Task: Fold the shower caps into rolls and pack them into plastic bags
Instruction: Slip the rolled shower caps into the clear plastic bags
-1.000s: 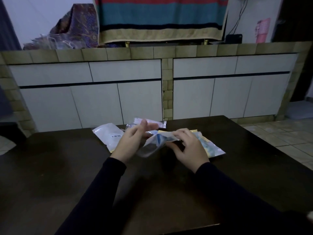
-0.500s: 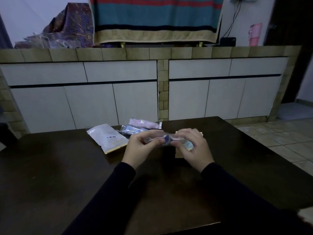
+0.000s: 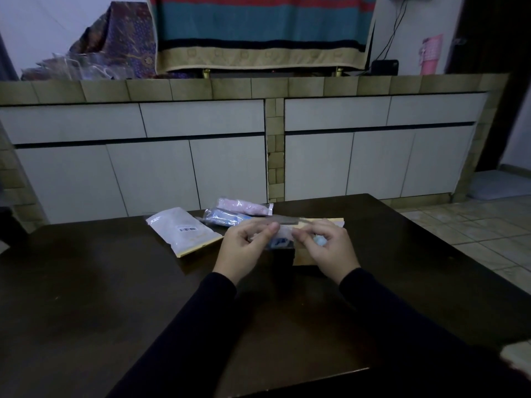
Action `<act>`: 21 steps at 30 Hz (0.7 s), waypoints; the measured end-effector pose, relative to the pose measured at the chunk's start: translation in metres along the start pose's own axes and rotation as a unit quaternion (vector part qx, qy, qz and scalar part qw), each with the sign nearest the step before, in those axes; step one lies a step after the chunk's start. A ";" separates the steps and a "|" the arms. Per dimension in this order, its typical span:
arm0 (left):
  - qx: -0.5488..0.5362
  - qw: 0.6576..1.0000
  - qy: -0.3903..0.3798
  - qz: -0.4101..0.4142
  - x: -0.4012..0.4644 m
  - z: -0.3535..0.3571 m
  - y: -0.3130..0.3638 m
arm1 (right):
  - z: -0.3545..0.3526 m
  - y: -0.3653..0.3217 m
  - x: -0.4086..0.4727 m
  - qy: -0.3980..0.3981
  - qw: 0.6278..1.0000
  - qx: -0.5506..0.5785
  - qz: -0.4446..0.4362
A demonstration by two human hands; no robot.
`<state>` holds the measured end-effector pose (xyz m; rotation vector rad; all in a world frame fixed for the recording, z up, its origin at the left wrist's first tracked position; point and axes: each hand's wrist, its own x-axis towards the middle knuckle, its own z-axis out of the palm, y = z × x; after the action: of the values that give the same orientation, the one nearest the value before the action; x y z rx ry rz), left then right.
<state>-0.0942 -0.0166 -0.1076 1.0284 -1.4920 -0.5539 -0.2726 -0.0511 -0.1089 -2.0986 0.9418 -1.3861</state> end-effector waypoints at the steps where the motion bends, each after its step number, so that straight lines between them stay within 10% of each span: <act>1: -0.006 1.000 0.002 -0.003 -0.001 0.002 0.001 | -0.001 -0.001 0.001 -0.010 1.000 0.011 0.024; 8: -0.072 0.984 0.040 -0.157 0.000 0.009 0.000 | 0.004 -0.001 0.009 -0.036 0.971 0.075 0.224; 21: -0.088 0.934 -0.013 -0.345 0.000 0.011 0.002 | -0.004 -0.001 0.010 -0.068 0.958 -0.087 0.264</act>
<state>-0.1057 -0.0181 -0.1084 1.4014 -1.0461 -1.1770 -0.2729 -0.0585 -0.1007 -1.8325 1.4734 -0.9011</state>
